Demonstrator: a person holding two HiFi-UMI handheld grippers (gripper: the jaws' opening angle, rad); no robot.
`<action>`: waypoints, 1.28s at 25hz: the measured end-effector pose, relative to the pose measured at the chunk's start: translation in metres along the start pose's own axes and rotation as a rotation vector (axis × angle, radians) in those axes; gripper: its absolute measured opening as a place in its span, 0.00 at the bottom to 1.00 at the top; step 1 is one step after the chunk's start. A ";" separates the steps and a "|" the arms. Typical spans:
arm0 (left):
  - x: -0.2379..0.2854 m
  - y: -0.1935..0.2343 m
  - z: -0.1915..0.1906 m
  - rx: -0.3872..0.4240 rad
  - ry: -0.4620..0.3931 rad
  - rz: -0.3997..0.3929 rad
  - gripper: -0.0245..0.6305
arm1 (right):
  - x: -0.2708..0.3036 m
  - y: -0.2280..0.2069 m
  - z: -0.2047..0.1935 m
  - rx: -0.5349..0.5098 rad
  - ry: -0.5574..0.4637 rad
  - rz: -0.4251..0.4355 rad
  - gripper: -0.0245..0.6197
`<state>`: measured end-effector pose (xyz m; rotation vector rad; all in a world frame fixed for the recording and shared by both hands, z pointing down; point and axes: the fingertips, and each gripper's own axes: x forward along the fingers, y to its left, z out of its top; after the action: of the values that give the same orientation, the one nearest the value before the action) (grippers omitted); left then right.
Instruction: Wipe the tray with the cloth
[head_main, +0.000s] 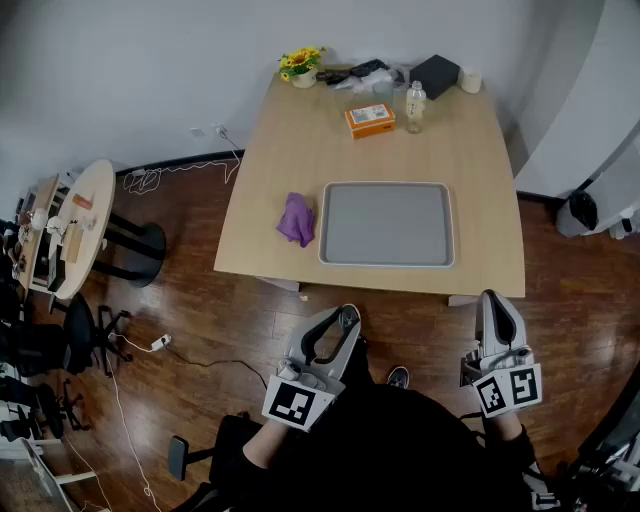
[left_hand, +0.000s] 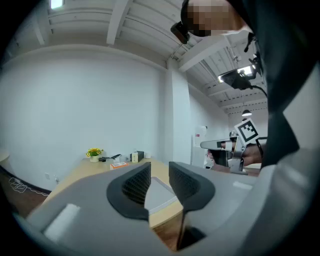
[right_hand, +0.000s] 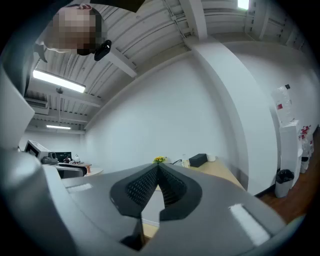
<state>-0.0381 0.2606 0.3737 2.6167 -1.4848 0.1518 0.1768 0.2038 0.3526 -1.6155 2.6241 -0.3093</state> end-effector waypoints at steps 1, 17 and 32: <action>0.011 0.015 0.000 0.012 -0.014 -0.011 0.18 | 0.017 0.000 0.000 -0.009 -0.010 -0.009 0.04; 0.142 0.210 -0.034 -0.066 0.152 -0.035 0.18 | 0.226 -0.178 -0.234 0.236 0.733 -0.288 0.13; 0.131 0.352 -0.193 -0.190 0.566 0.333 0.30 | 0.211 -0.169 -0.295 0.088 0.923 -0.187 0.14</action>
<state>-0.2783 0.0020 0.6055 1.9308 -1.5943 0.6805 0.1872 -0.0143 0.6878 -2.0267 2.9162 -1.4673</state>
